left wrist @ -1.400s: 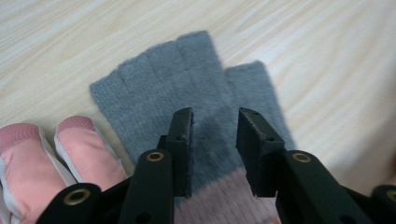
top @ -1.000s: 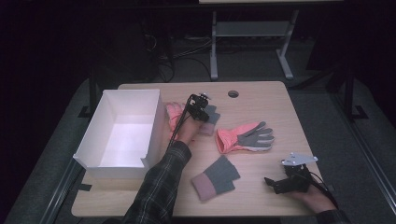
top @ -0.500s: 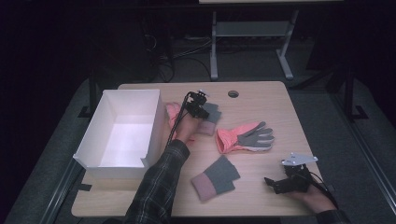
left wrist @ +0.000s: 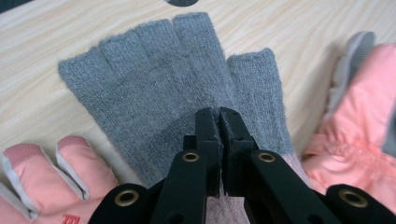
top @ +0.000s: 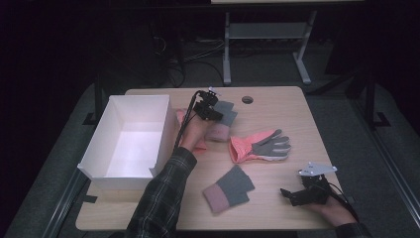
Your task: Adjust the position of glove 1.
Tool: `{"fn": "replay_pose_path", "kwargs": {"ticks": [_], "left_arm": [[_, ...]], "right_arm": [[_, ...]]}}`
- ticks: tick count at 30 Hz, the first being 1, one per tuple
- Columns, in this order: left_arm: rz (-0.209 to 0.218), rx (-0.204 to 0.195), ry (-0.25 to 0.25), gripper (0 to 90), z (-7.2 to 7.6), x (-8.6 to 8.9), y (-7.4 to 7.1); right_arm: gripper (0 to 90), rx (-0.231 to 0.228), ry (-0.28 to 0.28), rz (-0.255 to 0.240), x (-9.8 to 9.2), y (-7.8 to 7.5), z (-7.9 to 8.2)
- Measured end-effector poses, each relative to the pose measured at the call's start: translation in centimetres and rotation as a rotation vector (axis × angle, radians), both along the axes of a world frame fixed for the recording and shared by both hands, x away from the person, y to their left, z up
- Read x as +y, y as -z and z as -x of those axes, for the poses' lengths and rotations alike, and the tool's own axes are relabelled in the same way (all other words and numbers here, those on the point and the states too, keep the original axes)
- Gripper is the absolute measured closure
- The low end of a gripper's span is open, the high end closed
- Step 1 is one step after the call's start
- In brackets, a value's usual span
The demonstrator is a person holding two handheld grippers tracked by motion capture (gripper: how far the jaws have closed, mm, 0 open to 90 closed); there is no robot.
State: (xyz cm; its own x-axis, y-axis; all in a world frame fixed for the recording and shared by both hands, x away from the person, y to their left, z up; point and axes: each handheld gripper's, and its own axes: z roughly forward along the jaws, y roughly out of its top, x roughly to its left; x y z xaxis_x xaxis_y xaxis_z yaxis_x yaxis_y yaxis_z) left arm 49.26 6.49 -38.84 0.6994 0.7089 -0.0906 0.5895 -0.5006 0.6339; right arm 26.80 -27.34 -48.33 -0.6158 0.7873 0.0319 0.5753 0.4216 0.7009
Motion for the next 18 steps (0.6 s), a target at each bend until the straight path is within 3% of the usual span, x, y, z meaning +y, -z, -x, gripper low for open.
{"fn": "replay_pose_path", "kwargs": {"ticks": [8, 10, 13, 18], "left_arm": [[0.036, -0.006, 0.065, 87.2, 2.1, 0.1, -1.6], [0.066, 0.002, 0.082, 87.2, 2.9, 0.4, -1.8], [0.065, 0.003, 0.101, 87.2, 3.5, 0.5, -2.0], [0.073, -0.015, 0.152, 87.2, 5.6, 0.9, -2.9]], "right_arm": [[0.0, 0.001, 0.001, -0.001, 0.0, 0.0, 0.0], [0.0, 0.004, 0.002, -0.003, 0.0, 0.0, 0.0], [0.0, 0.004, 0.002, -0.003, 0.0, 0.0, 0.0], [0.0, 0.003, 0.001, -0.001, 0.0, 0.0, 0.0]]}}
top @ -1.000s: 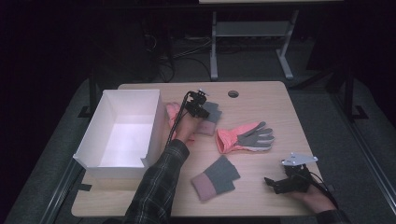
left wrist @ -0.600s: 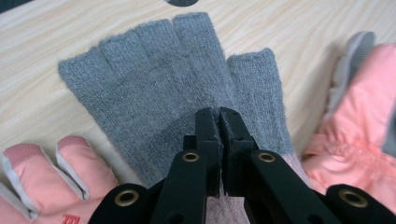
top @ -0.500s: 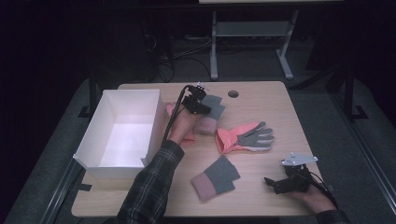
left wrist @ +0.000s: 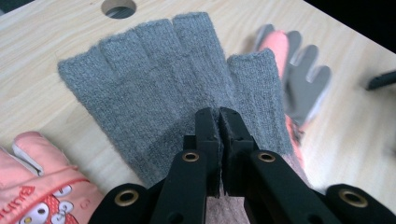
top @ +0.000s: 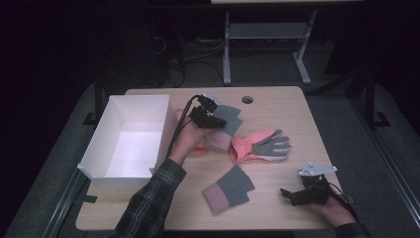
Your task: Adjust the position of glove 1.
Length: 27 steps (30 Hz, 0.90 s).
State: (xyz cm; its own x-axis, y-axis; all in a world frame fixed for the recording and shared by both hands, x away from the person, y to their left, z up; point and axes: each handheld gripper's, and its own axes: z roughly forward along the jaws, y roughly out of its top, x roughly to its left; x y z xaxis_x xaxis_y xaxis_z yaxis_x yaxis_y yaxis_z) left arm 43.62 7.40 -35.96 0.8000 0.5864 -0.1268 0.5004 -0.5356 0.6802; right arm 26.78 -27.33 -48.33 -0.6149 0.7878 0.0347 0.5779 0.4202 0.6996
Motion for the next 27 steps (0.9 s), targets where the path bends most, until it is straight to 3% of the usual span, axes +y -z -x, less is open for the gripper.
{"fn": "replay_pose_path", "kwargs": {"ticks": [8, 14, 27], "left_arm": [[-0.001, -0.016, 0.059, 87.2, 3.2, 0.8, 0.0], [0.02, 0.009, 0.109, 87.2, 5.4, 1.2, 0.6], [-0.019, -0.004, 0.207, 87.2, 9.0, 2.0, 1.7]], "right_arm": [[0.0, -0.001, 0.002, 0.001, 0.0, 0.0, 0.0], [0.0, -0.001, 0.003, 0.001, 0.0, 0.0, 0.0], [0.0, -0.001, 0.011, 0.0, 0.0, 0.0, 0.0]]}}
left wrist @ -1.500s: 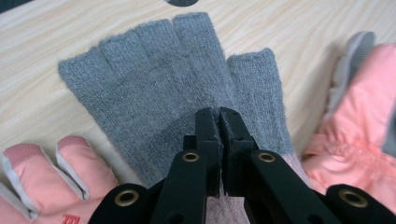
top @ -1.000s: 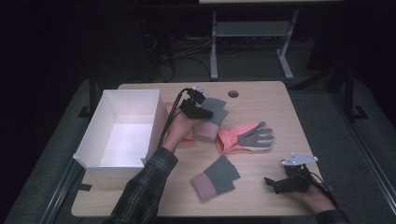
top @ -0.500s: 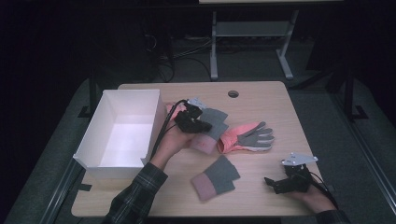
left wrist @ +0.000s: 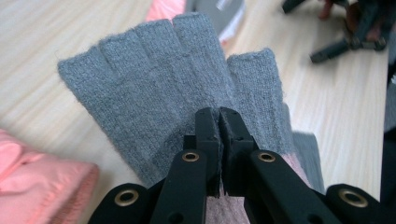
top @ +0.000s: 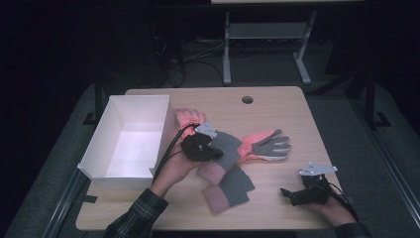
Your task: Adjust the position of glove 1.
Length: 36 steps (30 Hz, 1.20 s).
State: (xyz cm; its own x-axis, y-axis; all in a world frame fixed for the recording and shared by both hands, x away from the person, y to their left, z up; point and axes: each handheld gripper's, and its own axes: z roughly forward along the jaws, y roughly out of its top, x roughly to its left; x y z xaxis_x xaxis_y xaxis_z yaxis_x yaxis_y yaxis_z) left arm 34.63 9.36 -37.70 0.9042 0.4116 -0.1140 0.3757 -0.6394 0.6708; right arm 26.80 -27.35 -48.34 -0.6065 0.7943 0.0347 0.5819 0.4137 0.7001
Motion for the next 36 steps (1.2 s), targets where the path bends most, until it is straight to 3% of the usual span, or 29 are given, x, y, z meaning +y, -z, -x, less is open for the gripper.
{"fn": "replay_pose_path", "kwargs": {"ticks": [10, 18, 22, 36], "left_arm": [[-0.027, 0.01, 0.119, 87.1, 2.3, -0.6, 1.9], [-0.049, 0.023, 0.198, 87.1, 3.1, -1.4, 2.8], [-0.071, 0.008, 0.256, 87.1, 3.2, -2.3, 3.3], [-0.112, 0.017, 0.318, 86.9, 3.6, -3.8, 4.6]], "right_arm": [[0.0, 0.001, 0.001, 0.0, 0.0, 0.0, 0.0], [0.0, 0.001, 0.001, 0.0, 0.0, 0.0, 0.0], [0.0, 0.001, 0.001, 0.0, 0.0, 0.0, 0.0], [0.0, 0.0, 0.001, 0.0, 0.0, 0.0, 0.0]]}}
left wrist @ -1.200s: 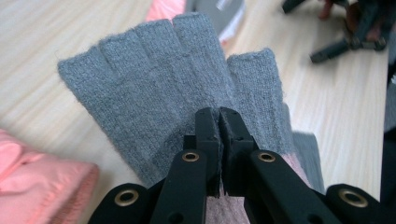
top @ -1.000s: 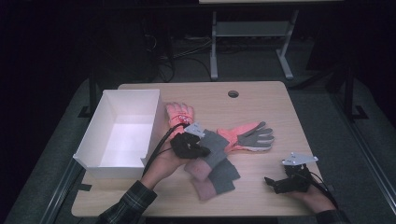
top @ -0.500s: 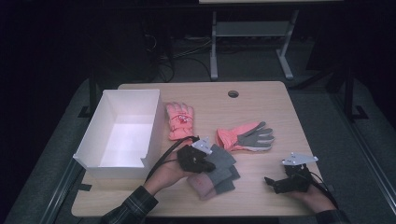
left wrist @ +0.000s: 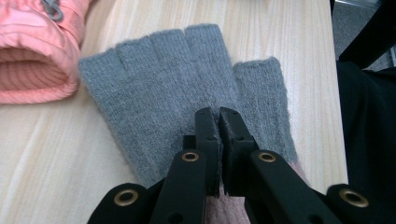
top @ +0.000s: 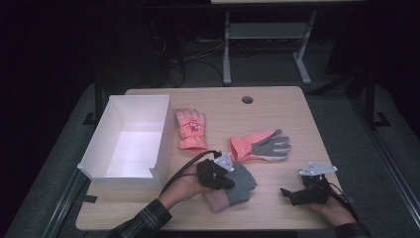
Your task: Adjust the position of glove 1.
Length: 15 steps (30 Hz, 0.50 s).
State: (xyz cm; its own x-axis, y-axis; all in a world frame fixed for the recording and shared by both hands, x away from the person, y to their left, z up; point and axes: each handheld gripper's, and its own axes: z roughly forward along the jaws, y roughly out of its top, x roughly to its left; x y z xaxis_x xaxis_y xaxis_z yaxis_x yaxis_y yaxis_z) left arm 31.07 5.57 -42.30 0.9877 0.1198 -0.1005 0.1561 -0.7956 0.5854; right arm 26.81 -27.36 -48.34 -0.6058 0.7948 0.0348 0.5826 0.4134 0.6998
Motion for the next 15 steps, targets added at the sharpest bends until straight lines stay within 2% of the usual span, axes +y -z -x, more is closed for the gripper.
{"fn": "replay_pose_path", "kwargs": {"ticks": [9, 13, 15], "left_arm": [[-0.024, 0.018, -0.011, 86.4, 0.0, -0.4, 1.1], [-0.017, 0.025, -0.029, 84.0, 0.0, -0.3, 1.4], [0.003, 0.034, -0.054, 72.1, 0.0, -0.1, 1.3]], "right_arm": [[0.0, 0.0, 0.0, 0.0, 0.0, 0.0, 0.0], [0.0, 0.0, 0.0, 0.0, 0.0, 0.0, 0.0], [0.0, 0.0, 0.0, 0.0, 0.0, 0.0, 0.0]]}}
